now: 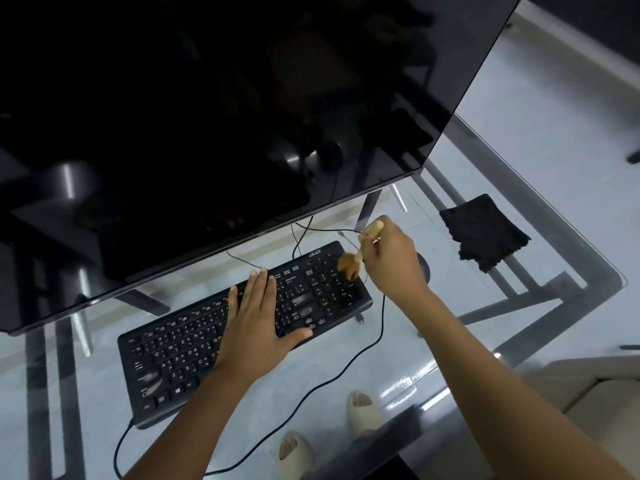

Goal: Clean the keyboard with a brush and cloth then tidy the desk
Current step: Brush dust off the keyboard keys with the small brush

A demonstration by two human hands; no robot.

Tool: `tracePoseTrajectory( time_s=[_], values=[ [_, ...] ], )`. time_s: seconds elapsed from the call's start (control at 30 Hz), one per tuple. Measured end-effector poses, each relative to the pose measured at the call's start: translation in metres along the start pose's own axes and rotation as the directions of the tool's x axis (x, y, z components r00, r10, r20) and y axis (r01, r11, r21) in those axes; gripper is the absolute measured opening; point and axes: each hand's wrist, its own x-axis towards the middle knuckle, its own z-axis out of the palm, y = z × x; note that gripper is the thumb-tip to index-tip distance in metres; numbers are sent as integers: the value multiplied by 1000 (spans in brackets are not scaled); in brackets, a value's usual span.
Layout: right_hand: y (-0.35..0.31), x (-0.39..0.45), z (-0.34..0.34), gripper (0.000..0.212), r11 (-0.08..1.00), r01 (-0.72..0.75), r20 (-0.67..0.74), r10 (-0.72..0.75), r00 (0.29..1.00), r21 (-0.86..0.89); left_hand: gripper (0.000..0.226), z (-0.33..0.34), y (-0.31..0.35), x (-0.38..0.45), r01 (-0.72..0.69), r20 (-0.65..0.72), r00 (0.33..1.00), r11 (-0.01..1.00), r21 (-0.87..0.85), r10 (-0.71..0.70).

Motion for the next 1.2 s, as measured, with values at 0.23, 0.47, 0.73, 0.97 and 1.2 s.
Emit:
tracePoseTrajectory(
  time_s=[0.23,0.47,0.73,0.97,1.2],
  values=[
    [6,-8,-5,15,1000,-12,75,12,997,8,118,-1,-1,-2,-8,21,1000,1000,13,8],
    [6,-17,-3,15,1000,-5,249,-1,968,22,122,1,-2,-2,-6,11,1000,1000,21,6],
    [-8,-2,4,13,987,-11,113,-7,994,158,120,-3,0,-1,-13,14,1000,1000,15,13],
    [-16,11,18,13,986,43,108,-61,992,161,117,-6,1,-3,-3,19,1000,1000,19,3],
    [-28,13,28,10,979,86,138,-113,984,187,122,-9,-5,-8,-30,34,999,997,69,28]
  ],
)
